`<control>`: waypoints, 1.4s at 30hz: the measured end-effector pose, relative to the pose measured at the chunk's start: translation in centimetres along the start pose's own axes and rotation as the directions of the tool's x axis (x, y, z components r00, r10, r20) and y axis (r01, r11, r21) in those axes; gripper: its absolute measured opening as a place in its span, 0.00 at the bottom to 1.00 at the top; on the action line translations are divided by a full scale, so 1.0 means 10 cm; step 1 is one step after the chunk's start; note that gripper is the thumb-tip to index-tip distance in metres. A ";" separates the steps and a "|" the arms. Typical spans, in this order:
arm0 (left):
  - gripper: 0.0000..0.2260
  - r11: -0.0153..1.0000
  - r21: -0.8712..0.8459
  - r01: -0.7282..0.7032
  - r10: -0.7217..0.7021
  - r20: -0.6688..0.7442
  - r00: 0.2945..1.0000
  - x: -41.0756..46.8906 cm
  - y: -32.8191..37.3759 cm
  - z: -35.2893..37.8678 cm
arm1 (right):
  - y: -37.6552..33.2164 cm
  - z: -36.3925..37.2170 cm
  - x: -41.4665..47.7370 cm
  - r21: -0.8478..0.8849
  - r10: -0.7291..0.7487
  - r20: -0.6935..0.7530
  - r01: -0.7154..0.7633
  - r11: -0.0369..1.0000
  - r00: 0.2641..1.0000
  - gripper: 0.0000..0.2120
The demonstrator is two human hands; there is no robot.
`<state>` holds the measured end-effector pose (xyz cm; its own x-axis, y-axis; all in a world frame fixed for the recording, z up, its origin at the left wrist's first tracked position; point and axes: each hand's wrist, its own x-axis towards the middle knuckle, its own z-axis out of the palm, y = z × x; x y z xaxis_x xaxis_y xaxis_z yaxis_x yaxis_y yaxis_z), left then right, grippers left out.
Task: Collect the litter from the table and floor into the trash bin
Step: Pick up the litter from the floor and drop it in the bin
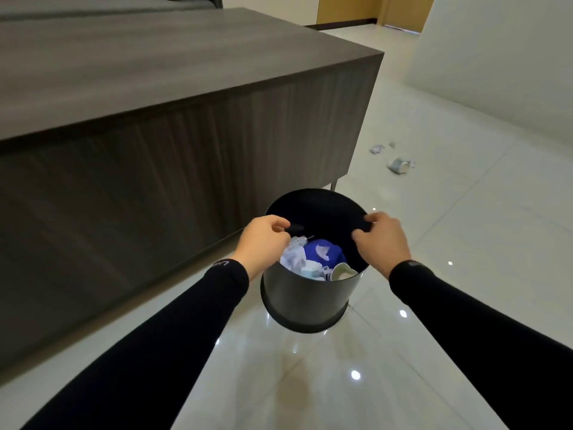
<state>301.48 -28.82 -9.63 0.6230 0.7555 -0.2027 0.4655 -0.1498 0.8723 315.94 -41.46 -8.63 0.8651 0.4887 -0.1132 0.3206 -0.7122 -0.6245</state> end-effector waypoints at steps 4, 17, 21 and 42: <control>0.11 0.998 0.039 -0.045 0.049 -0.104 0.993 0.04 -0.10 -0.03 | 0.19 0.04 -0.16 0.148 0.410 0.401 -0.499 0.854 0.820 0.11; 0.07 0.986 0.167 0.008 -0.001 -0.039 0.999 -0.45 1.31 -0.89 | -0.67 -1.18 -0.70 0.340 0.449 0.560 -0.687 0.642 0.696 0.10; 0.09 0.976 0.216 -0.015 0.018 -0.012 1.000 -0.61 2.57 -1.37 | -1.34 -2.30 -0.84 0.406 0.461 0.537 -0.695 0.593 0.706 0.07; 0.06 0.993 0.020 -0.117 0.115 0.058 0.992 -0.55 6.99 -1.66 | -2.83 -6.67 0.17 0.487 0.285 0.245 -0.372 0.790 0.927 0.12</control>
<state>320.13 -32.84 59.85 0.7079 0.6950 -0.1262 0.4018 -0.2493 0.8811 334.02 -54.05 60.40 0.7984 0.3734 -0.4723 -0.2562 -0.4993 -0.8277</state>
